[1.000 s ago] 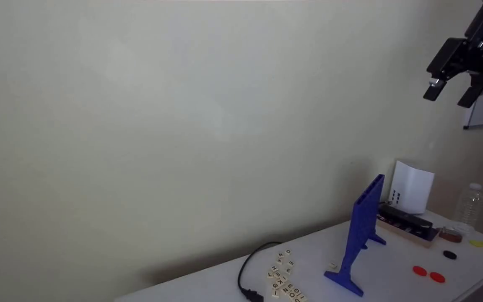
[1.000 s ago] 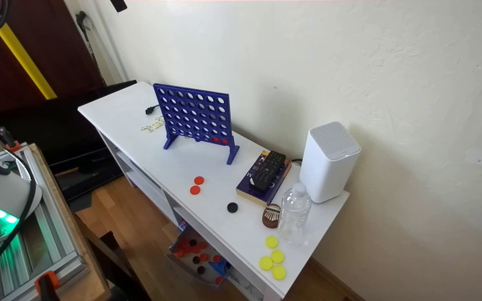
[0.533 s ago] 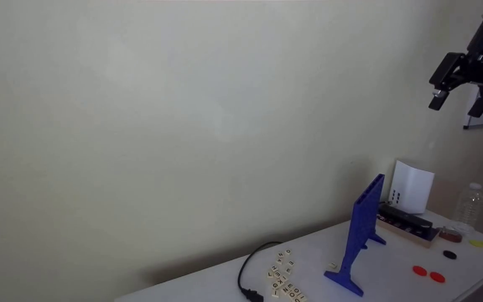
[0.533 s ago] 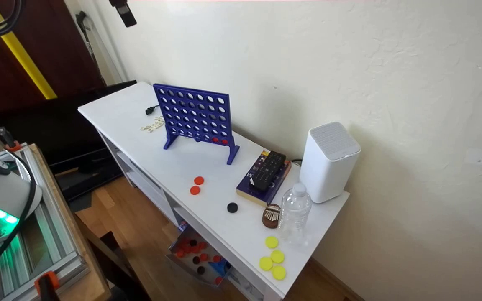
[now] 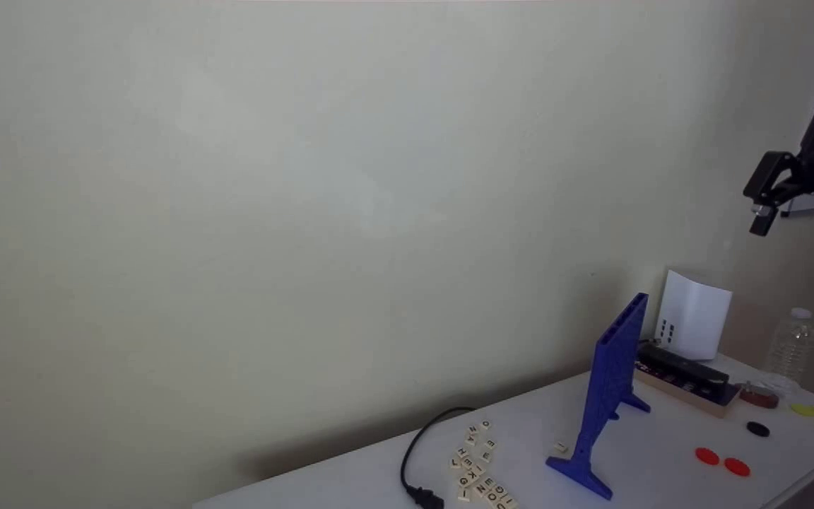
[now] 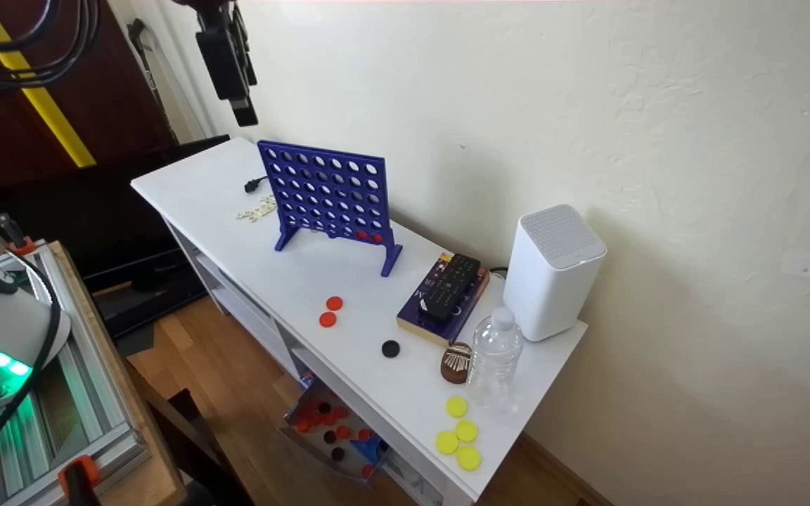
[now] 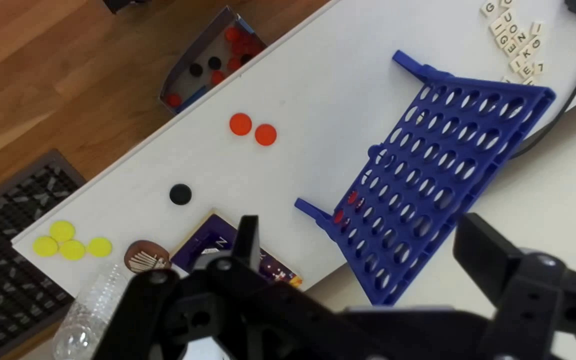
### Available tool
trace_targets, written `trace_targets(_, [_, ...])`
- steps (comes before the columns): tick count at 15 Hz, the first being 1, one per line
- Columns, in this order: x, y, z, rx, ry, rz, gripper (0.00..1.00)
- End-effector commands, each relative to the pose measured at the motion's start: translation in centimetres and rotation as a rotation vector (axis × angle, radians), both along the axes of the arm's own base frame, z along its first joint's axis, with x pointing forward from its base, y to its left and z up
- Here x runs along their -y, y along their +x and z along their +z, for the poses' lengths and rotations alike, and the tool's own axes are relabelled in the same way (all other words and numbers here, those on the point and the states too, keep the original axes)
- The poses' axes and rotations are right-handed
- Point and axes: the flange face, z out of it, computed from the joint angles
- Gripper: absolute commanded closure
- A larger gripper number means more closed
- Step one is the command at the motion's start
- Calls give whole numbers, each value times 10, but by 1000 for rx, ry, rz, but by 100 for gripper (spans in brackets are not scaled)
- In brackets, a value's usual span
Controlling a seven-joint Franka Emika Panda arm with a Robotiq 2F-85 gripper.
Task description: Shift the orange ring to the blue object's fifth line
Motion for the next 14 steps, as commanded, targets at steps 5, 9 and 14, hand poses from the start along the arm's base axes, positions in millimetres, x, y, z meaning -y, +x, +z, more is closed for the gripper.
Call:
trace_targets(5, [8, 13, -49, -139, 28, -35, 0])
trace_targets(9, [6, 9, -53, -134, 36, -21, 0])
trace_targets(14, [1, 16, -62, -161, 7, -22, 0])
